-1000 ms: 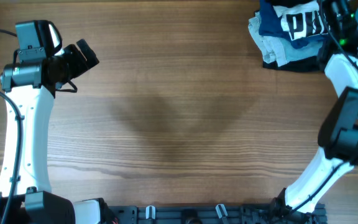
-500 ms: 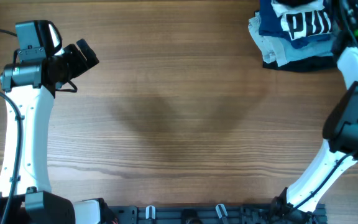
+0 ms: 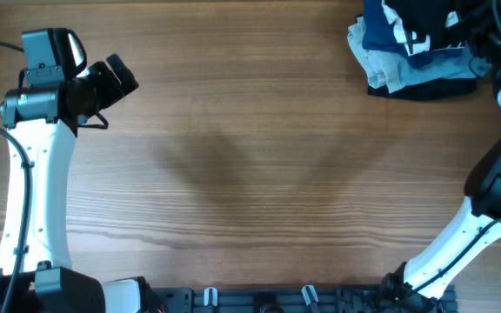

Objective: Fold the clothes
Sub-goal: 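Carry the bundle with the right gripper onto the clothes stack at upper right, then release the shirt on the stack and lift the right gripper away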

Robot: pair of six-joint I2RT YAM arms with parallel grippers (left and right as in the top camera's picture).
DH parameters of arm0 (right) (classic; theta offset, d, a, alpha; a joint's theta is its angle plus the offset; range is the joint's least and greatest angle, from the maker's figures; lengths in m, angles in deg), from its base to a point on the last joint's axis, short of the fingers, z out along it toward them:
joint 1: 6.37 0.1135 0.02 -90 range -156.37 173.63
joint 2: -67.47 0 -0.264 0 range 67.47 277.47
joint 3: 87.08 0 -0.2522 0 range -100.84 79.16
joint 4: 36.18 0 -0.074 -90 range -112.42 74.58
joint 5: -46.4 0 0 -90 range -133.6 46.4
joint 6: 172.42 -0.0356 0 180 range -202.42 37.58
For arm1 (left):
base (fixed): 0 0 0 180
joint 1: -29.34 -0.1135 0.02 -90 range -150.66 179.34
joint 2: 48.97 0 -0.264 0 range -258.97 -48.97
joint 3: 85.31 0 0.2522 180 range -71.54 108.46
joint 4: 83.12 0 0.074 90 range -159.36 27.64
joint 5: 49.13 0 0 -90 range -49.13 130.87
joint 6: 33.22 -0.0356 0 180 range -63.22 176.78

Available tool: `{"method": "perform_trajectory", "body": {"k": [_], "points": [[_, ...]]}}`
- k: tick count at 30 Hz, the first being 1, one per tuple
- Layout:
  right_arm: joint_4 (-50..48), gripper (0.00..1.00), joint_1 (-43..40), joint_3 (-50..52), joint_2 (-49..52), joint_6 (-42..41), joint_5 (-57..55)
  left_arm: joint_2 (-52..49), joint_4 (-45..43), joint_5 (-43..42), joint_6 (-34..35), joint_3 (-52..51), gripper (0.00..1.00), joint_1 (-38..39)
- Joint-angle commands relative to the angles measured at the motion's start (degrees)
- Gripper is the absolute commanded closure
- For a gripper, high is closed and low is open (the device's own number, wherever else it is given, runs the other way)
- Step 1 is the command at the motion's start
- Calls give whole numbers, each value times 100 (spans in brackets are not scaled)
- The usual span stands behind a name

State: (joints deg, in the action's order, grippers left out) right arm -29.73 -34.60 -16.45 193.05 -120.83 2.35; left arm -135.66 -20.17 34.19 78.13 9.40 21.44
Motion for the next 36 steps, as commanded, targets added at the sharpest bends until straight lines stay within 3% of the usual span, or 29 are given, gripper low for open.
{"method": "perform_trajectory", "body": {"k": [1, 11, 14, 19, 27, 33, 36], "points": [[146, 3, -35, -87, -278, 531, 385, -44, -2, 13, 52, -33, 0, -20], [2439, 0, -87, -87, -1746, 2376, -439, -44, -4, 13, 50, -33, 0, -20], [2677, 0, -87, -87, -2057, 2741, -525, -44, -4, 15, 48, -33, 0, -22], [2444, 1, 107, -87, -2173, 3495, -658, -44, -11, 15, 48, -33, 0, -22], [1303, 0, 944, -87, -2017, 4439, -2879, -44, -76, 15, 50, -33, 0, -22], [260, 0, 1342, -87, -1593, 4395, -3746, -46, -140, 11, 57, -33, 0, -20], [-138, 1, 1344, -87, -1266, 3901, -3759, -46, -138, 13, 55, -33, 0, -22]]}}
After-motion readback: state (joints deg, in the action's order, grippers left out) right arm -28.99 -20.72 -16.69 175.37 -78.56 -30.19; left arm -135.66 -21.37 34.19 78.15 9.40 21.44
